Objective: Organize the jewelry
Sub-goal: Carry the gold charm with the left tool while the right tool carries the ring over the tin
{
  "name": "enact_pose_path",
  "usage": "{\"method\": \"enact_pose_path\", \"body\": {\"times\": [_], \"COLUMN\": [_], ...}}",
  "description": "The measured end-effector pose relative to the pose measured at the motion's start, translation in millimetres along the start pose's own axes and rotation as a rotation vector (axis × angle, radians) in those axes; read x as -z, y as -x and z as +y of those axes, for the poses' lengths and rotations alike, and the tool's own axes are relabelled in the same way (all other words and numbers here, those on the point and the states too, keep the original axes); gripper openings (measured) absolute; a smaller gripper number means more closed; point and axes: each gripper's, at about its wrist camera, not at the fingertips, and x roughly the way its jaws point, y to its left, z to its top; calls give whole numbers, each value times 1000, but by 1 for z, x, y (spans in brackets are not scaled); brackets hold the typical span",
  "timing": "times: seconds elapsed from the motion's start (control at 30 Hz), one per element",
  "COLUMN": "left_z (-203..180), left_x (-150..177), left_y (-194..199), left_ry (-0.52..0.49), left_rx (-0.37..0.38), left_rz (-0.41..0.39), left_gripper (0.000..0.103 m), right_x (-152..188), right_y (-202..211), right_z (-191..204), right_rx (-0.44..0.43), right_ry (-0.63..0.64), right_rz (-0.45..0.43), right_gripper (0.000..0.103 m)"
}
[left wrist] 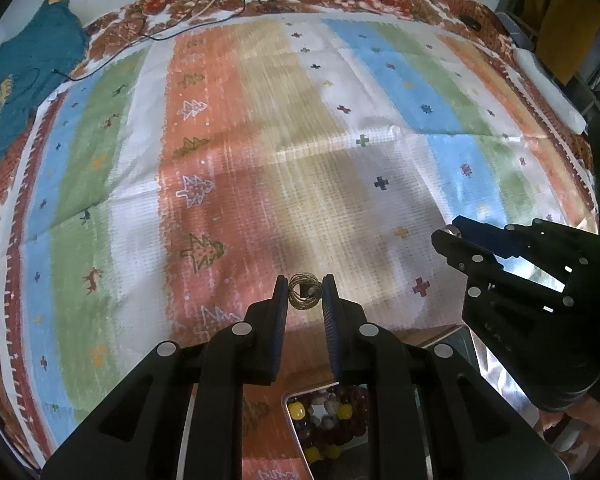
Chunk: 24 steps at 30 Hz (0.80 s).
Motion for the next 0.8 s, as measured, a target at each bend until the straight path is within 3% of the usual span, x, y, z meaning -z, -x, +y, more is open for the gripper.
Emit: {"method": "enact_pose_path", "body": {"times": [0.8], "left_z": [-14], "left_x": [36], "left_y": [52], "left_ry": [-11], "left_rx": [28], "left_rz": [-117], "left_gripper": [17], "right_x": [33], "right_y": [50], "right_z": [21], "right_rx": [-42], "right_ry": [42], "right_rz": [-94], "right_gripper": [20]}}
